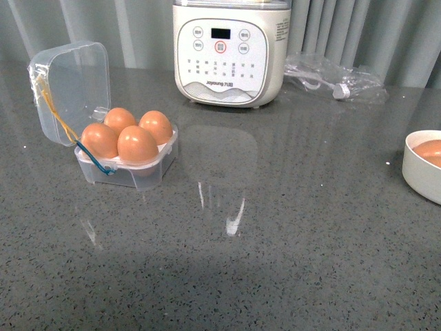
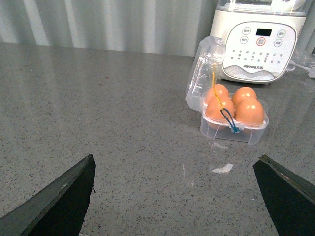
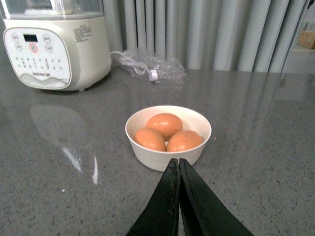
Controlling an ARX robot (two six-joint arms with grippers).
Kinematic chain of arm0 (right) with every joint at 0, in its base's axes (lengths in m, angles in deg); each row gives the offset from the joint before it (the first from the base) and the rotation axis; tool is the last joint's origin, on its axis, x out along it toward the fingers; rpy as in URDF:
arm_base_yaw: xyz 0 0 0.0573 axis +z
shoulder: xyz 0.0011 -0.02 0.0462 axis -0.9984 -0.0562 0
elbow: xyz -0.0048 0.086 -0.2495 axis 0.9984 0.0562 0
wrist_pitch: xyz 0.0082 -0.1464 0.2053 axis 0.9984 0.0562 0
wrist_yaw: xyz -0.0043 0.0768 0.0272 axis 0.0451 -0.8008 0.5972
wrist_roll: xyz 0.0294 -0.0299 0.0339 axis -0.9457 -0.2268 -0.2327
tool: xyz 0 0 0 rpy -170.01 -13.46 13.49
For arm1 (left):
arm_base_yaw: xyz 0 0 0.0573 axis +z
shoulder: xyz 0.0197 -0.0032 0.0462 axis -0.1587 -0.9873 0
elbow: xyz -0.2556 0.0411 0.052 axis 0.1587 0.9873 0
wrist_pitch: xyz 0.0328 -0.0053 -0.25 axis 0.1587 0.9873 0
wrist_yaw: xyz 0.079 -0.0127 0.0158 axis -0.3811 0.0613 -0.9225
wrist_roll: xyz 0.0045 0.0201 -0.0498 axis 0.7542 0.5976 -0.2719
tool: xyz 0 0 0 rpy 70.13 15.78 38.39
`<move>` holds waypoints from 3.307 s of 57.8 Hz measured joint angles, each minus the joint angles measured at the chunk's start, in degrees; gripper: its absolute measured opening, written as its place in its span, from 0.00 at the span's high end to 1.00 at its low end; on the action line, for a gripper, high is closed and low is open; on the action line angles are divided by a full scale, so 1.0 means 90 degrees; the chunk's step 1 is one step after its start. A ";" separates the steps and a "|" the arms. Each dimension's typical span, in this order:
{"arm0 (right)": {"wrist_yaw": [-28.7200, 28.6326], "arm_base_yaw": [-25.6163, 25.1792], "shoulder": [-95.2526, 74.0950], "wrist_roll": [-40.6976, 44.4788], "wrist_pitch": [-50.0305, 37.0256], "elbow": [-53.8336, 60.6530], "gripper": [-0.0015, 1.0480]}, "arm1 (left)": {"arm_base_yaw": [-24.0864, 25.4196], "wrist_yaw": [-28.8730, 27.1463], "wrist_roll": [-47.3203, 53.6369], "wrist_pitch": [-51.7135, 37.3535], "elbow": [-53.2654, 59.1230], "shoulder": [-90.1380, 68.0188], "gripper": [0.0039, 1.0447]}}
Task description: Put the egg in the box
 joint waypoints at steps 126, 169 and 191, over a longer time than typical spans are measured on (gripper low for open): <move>-0.0002 0.0000 0.2159 0.0010 0.2171 -0.0005 0.07 | 0.0000 0.0005 0.0000 0.0000 0.0000 0.0010 0.06; -0.0002 0.0000 0.2159 0.0010 0.2171 -0.0005 0.07 | 0.0508 -0.1474 -0.1256 0.0971 -0.0903 -0.1843 0.06; -0.0002 0.0000 0.2159 0.0010 0.2171 -0.0005 0.07 | 0.1078 -0.0267 -0.0656 -0.2280 -0.2361 -0.5780 0.06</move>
